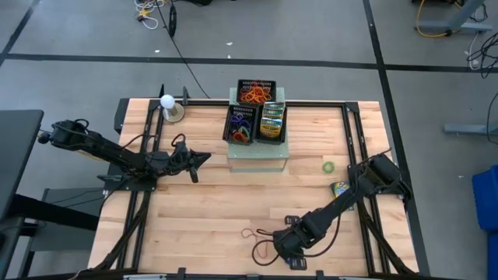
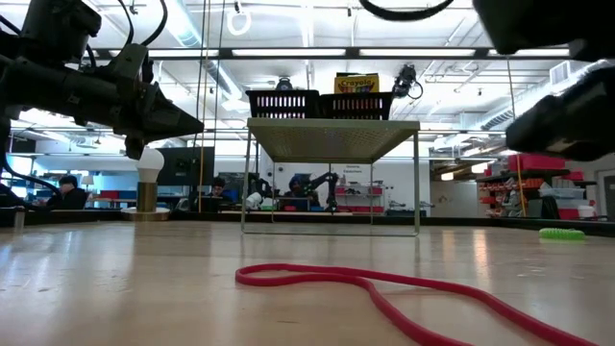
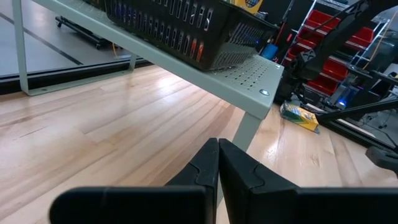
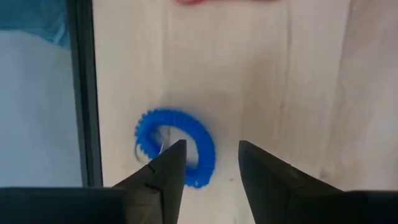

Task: Pick & Place Office Desk Supplies
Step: Put the blue spiral keychain into the bottom left black bin

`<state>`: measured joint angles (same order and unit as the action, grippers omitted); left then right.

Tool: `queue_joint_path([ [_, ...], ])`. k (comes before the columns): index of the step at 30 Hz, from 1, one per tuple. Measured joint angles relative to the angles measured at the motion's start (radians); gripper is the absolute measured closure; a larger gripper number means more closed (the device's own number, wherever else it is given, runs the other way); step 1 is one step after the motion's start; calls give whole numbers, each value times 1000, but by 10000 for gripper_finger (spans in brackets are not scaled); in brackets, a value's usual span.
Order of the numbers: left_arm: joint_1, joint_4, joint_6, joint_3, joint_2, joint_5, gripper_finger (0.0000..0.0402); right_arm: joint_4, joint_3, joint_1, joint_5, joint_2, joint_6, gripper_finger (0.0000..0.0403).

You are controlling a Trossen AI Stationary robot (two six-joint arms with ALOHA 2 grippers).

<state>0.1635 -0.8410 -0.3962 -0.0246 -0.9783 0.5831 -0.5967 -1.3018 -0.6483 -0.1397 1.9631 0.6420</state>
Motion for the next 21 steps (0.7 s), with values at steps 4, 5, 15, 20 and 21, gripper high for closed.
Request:
queue_joint_path([
  [4,0,0,0,0,0,0,385,-16,0,-11,-9,18,-15,250],
  [5,0,2,0,0,0,0,385,-16,1,-12,-9,23,-18,250],
  [15,0,4,0,0,0,0,385,1,-2,1,-29,40,-27,327],
  [20,0,5,0,0,0,0,385,-90,-85,44,-36,41,-20,382],
  [21,0,5,0,0,0,0,385,-121,-112,55,-27,40,-22,390],
])
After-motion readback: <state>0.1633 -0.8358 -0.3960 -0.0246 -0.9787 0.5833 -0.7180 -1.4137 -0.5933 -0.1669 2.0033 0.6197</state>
